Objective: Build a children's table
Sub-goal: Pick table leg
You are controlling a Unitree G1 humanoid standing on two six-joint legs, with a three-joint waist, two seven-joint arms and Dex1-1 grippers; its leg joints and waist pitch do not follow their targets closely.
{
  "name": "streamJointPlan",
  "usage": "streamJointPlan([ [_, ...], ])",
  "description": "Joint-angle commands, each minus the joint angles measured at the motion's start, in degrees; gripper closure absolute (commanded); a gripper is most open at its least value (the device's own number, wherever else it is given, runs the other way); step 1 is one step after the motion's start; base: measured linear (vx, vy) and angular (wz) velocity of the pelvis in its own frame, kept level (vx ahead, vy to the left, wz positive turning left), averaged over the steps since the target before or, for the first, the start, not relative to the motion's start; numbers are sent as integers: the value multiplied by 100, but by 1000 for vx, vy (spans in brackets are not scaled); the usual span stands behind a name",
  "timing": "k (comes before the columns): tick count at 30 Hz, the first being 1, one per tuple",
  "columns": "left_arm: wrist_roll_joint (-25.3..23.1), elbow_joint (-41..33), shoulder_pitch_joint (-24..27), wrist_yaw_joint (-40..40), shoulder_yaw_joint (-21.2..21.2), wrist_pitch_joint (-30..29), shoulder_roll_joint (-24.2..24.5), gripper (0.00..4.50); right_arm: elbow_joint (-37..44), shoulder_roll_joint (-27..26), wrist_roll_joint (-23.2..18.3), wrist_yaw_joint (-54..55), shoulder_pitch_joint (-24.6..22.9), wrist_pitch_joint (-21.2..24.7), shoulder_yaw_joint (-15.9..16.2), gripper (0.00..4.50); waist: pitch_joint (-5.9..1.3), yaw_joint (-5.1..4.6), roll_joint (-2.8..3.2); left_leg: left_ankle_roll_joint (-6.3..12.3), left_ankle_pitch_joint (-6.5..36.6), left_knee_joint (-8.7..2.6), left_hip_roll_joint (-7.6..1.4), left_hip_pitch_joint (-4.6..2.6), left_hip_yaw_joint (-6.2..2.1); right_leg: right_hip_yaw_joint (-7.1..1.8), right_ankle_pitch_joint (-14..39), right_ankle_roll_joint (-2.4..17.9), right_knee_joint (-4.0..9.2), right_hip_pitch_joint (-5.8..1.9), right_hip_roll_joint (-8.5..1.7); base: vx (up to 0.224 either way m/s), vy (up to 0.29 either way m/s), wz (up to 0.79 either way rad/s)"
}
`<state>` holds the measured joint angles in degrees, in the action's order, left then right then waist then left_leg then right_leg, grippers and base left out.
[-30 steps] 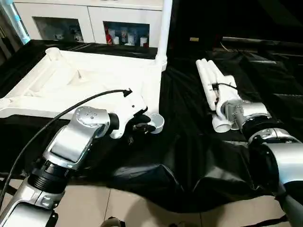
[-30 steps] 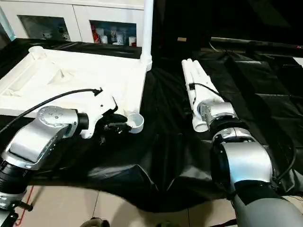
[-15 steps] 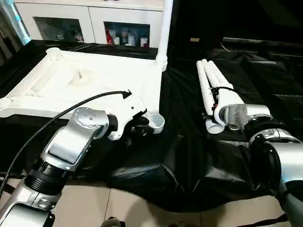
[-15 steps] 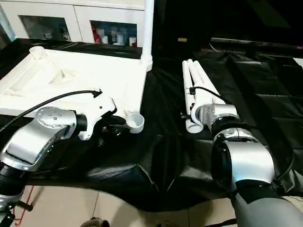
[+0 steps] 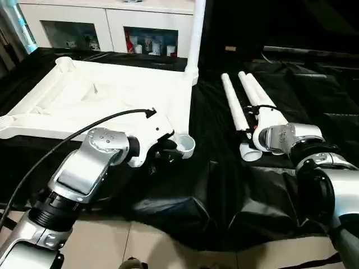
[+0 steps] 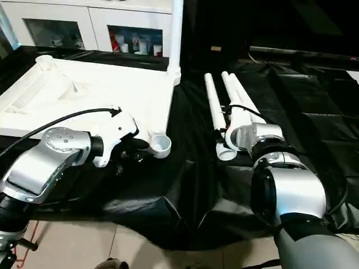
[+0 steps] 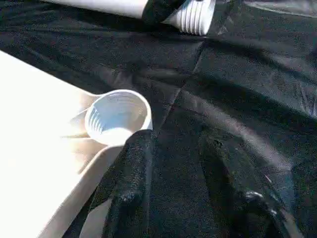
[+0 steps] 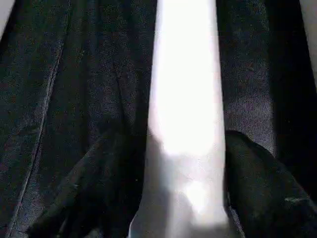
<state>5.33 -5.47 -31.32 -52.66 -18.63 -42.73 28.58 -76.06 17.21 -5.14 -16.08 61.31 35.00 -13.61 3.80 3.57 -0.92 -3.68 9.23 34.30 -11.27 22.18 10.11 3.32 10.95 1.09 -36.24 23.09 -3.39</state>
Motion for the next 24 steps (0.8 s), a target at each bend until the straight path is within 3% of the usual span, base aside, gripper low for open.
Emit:
streamJointPlan([
  [1,22,-110,-4,-32,-57,5,35,277,-123,19,-50,40,-197,146,-27,175,-440,29,24,-175,1072,-331,-144,-104,-23,-237,827,1314,383,-292,-406,0,0,0],
  [10,-173,435,-189,703,272,386,-317,277,-6,-32,-229,-204,-230,-88,-247,251,-450,22,36,-187,1132,-325,-138,-103,-30,-235,842,1284,398,-301,-403,0,0,0],
  [13,-160,574,-233,873,363,436,-441,277,50,-78,-341,-294,-249,-150,-355,255,-456,17,40,-160,1096,-323,-140,-92,-35,-234,772,1294,391,-310,-406,0,0,0],
  [16,-119,711,-283,1093,489,454,-599,277,128,-136,-495,-412,-287,-210,-473,257,-467,21,96,-129,1083,-318,-142,-101,-38,-230,582,1376,378,-309,-398,0,0,0],
  [17,-119,711,-283,1093,489,454,-599,277,128,-136,-495,-412,-287,-210,-473,257,-468,18,83,-120,1100,-316,-144,-107,-34,-230,560,1388,389,-307,-395,0,0,0],
  [18,-99,912,-361,1430,684,558,-822,250,232,-186,-712,-549,-328,-362,-656,257,-473,20,108,-107,1083,-319,-146,-102,-43,-221,496,1425,380,-315,-392,0,0,0],
  [20,-86,1014,-406,1579,775,617,-927,243,295,-207,-813,-621,-350,-447,-742,257,-481,31,104,-85,1114,-309,-145,-105,-40,-225,451,1448,388,-329,-404,0,0,0],
  [22,43,1184,-486,1748,971,595,-1153,222,559,-278,-1081,-1041,-454,-814,-938,257,-478,42,90,-15,1098,-303,-145,-101,-32,-222,409,1492,391,-331,-411,0,0,0],
  [24,85,1279,-529,1866,1042,699,-1314,209,1060,-372,-1239,-1555,-768,-1589,-996,257,-504,81,56,117,926,-291,-168,-83,-31,-225,198,1477,369,-352,-439,0,0,0],
])
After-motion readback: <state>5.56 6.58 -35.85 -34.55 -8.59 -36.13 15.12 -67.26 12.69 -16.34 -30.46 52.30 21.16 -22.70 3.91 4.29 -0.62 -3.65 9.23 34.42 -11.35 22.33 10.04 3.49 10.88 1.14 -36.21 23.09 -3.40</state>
